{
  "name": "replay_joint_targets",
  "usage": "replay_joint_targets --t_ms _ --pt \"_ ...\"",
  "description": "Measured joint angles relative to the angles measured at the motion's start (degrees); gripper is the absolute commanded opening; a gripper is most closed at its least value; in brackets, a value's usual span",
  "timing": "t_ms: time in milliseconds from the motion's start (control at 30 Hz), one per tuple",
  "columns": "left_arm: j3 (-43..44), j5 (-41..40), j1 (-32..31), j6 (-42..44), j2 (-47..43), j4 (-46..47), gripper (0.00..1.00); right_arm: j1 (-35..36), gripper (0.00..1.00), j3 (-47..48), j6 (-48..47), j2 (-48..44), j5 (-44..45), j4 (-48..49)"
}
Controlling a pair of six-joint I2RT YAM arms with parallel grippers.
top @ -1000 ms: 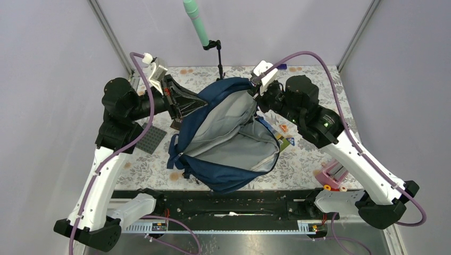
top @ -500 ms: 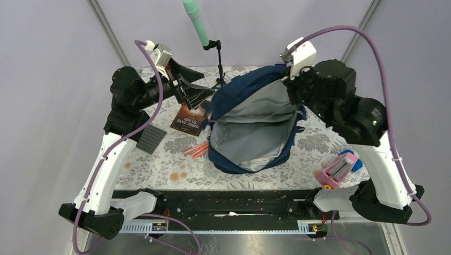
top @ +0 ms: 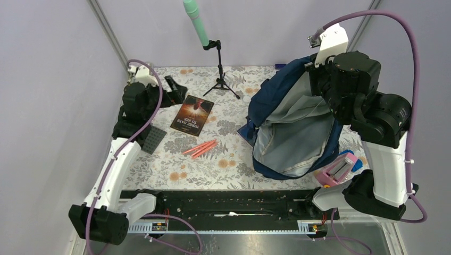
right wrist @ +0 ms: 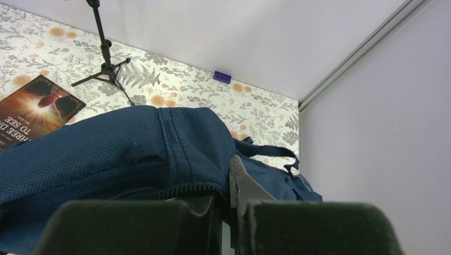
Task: Pack the student bag
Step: Pick up the book from the center of the board.
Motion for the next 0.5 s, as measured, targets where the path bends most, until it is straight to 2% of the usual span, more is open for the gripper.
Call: replay_joint_targets --t_ms 200,333,500 --pt "-8.2 -9.9 8.3 -2.6 3.8 -1.8 0.99 0.0 0.0 0.0 1.2 0.0 0.2 -0.1" --pt "-7.5 -10.4 11.5 -1.4 13.3 -2.0 0.99 0.0 0.0 0.0 2.8 0.1 -1.0 -0.1" --pt "-5.2 -7.1 14.4 -0.2 26.2 -2.4 0.99 0.0 0.0 -0.2 4.6 0.1 -3.5 -0.1"
